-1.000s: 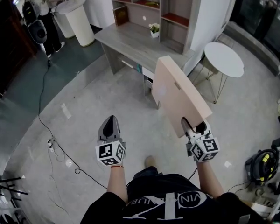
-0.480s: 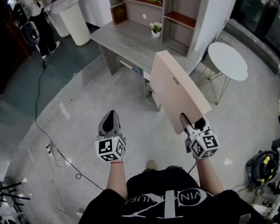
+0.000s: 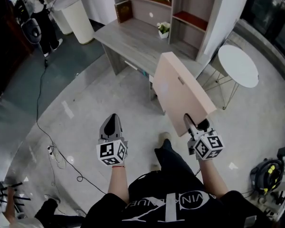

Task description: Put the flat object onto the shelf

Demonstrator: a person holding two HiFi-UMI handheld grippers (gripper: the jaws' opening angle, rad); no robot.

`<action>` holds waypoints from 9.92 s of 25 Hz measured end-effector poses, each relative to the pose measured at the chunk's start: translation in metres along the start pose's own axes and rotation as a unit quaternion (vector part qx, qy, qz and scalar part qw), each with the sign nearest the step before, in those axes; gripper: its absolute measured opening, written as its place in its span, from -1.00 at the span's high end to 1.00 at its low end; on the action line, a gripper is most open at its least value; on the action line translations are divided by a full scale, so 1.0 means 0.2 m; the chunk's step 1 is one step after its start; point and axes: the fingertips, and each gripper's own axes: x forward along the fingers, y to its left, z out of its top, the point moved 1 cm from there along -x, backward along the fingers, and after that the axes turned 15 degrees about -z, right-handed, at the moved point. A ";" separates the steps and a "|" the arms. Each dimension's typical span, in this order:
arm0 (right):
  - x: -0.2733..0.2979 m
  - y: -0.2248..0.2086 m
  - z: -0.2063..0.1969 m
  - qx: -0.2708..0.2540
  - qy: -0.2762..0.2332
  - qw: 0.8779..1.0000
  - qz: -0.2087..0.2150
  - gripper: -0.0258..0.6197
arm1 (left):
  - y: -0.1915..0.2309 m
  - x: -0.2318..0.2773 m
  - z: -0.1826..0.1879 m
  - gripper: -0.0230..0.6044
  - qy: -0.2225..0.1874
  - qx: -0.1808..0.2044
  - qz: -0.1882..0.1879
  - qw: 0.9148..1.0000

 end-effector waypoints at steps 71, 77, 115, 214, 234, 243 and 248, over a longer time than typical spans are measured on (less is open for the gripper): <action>2.15 0.02 0.13 0.310 0.157 0.935 0.078 0.01 | 0.83 1.50 0.18 0.90 0.048 0.000 0.080 0.996; 2.33 0.07 0.08 0.381 0.180 0.906 0.050 0.00 | 0.97 1.50 0.19 0.90 0.049 -0.002 0.091 0.995; 2.39 0.33 -0.20 0.356 0.417 0.830 0.099 -0.38 | 1.12 1.47 0.13 0.91 0.043 -0.039 0.092 0.994; 2.30 0.17 0.54 -0.055 0.119 0.969 0.209 0.89 | 0.98 1.54 0.45 0.91 -0.029 -0.010 0.095 0.995; 2.27 0.18 0.79 -0.037 0.024 0.977 0.208 0.89 | 0.97 1.51 0.61 0.91 -0.053 0.019 0.093 0.994; 2.25 0.20 0.90 -0.056 -0.033 0.977 0.204 0.89 | 0.95 1.51 0.72 0.91 -0.061 0.050 0.087 0.993; 2.24 0.23 0.94 -0.071 -0.052 0.974 0.209 0.89 | 0.95 1.50 0.76 0.91 -0.070 0.053 0.088 0.992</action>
